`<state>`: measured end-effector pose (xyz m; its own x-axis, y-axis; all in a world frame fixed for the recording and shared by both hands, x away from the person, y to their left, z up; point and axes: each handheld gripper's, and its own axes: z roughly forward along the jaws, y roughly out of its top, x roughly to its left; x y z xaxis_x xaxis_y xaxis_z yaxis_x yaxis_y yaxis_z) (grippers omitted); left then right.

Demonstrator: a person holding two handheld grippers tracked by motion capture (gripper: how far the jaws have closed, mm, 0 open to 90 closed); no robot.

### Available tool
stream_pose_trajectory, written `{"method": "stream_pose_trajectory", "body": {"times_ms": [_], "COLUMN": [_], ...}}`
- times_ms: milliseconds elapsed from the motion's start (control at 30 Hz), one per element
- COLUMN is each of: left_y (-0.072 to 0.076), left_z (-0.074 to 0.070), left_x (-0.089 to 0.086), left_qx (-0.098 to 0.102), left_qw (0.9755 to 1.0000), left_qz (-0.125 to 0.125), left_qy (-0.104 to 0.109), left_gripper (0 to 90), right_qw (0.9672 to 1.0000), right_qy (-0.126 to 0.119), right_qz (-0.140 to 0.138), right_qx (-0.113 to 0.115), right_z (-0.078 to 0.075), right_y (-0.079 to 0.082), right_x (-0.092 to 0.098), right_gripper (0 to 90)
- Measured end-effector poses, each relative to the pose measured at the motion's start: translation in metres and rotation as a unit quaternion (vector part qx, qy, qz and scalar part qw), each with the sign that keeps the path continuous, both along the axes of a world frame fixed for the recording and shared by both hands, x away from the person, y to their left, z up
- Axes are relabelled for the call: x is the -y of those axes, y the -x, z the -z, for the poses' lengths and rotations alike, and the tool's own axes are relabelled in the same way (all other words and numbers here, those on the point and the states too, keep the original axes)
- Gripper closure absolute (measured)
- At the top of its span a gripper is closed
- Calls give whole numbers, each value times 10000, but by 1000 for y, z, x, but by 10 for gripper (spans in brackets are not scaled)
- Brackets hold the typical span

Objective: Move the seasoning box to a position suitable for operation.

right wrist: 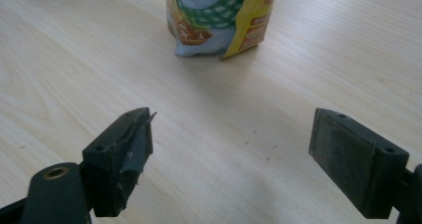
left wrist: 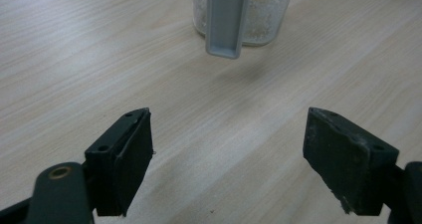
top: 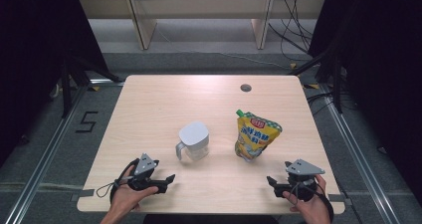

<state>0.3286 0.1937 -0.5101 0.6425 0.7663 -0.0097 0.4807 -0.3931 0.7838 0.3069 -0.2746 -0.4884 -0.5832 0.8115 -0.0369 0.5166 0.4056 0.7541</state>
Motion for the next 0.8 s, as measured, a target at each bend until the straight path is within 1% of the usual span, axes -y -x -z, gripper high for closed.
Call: {"method": "stream_pose_trajectory", "body": {"times_ms": [33,67,100,133,167,200,233,267,333,367,400,433,467,500,533,567,600,633,667,700,733,767,800], "left_y": [0,0,0,0,0,0,0,-1,-1,-1,-1,-1,-1,-1,0,-1,-1,-1,-1,-1,-1,-2,-2], "left_z": [0,0,1,1,0,0,0,0,0,0,0,0,-1,-1,0,-1,-1,-2,-2,-4,-4,-3,-4], "left_x": [1,0,1,1,0,0,0,-1,-2,-2,-2,-2,-2,-2,-1,-1,-2,-3,-1,-3,-3,1,0], "left_qx": [-2,19,22,22,-48,-36,-36,19,4,4,8,24,20,7,-10,0,37,57,88,74,71,121,123], "left_qw": [10000,10000,9999,9999,9999,9999,9999,10000,10000,10000,10000,10000,10000,9999,9998,9998,9998,10000,9996,9999,9999,9994,9997], "left_qz": [-25,-26,-42,-42,-73,-59,-59,-10,-4,-15,-20,-32,-35,-81,-139,-129,-126,-65,-158,-89,-105,-182,-134], "left_qy": [49,51,89,89,122,94,94,26,26,43,53,62,62,101,120,150,132,36,195,21,51,276,191], "left_gripper": [195,196,197,199,200,200,201,201,202,203,203,203,204,205,206,207,209,210,212,215,217,221,225], "right_qw": [10000,9999,10000,9998,9998,9997,9997,9996,9995,9993,9994,9994,9995,9997,9997,9996,9996,9996,9994,9993,9992,9992,9993], "right_qy": [4,20,-16,44,33,83,83,90,103,75,13,-23,-71,-61,-53,-55,-57,-61,-36,3,-64,-77,-99], "right_qz": [33,112,27,110,129,103,103,126,149,172,263,222,254,177,167,184,185,234,255,271,345,326,309], "right_qx": [30,122,36,140,151,223,223,247,255,323,244,267,191,171,170,192,194,176,218,262,188,208,169], "right_z": [0,0,0,0,0,-1,-1,0,-1,0,-1,-1,-1,-1,-1,-1,-1,-1,-1,-1,0,-1,-1], "right_y": [0,1,0,1,1,0,0,0,0,-1,0,-1,0,-1,-1,-1,-1,0,0,0,1,1,1], "right_x": [0,0,0,0,0,1,1,1,1,2,1,2,2,2,2,2,2,2,2,2,0,1,1], "right_gripper": [181,181,181,181,181,181,181,179,181,183,184,184,183,183,182,182,182,182,182,182,181,179,177]}}
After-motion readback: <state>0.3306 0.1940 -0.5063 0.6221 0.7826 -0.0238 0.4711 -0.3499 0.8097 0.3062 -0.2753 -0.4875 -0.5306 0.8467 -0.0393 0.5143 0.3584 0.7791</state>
